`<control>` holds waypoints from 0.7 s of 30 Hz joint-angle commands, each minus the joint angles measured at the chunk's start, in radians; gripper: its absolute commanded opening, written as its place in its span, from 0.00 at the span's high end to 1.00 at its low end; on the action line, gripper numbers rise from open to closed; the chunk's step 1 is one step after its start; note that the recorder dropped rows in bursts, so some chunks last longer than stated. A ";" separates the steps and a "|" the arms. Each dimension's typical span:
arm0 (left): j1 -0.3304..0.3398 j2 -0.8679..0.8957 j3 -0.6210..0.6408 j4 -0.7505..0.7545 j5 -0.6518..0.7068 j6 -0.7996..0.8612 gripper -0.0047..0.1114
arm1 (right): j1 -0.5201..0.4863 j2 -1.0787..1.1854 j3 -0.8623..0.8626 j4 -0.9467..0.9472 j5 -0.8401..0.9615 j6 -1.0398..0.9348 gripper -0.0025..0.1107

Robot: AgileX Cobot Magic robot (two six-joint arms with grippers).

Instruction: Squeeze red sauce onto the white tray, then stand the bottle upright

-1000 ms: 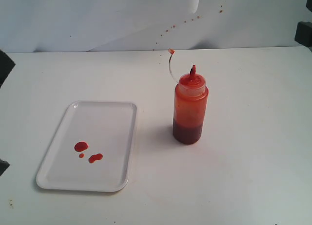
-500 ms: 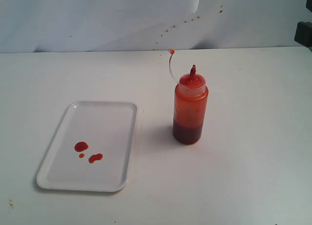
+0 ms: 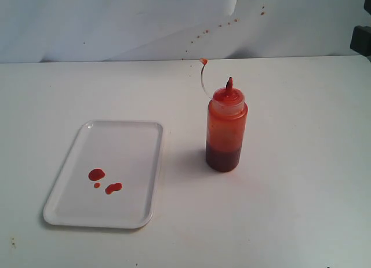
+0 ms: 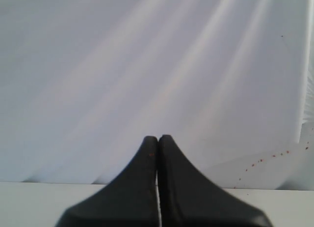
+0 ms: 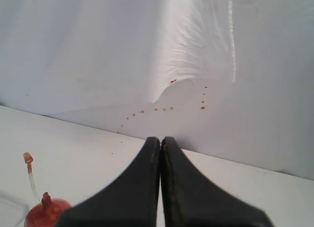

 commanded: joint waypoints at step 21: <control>0.001 -0.001 0.081 -0.585 0.157 0.623 0.96 | -0.006 -0.004 0.005 0.006 -0.011 -0.002 0.98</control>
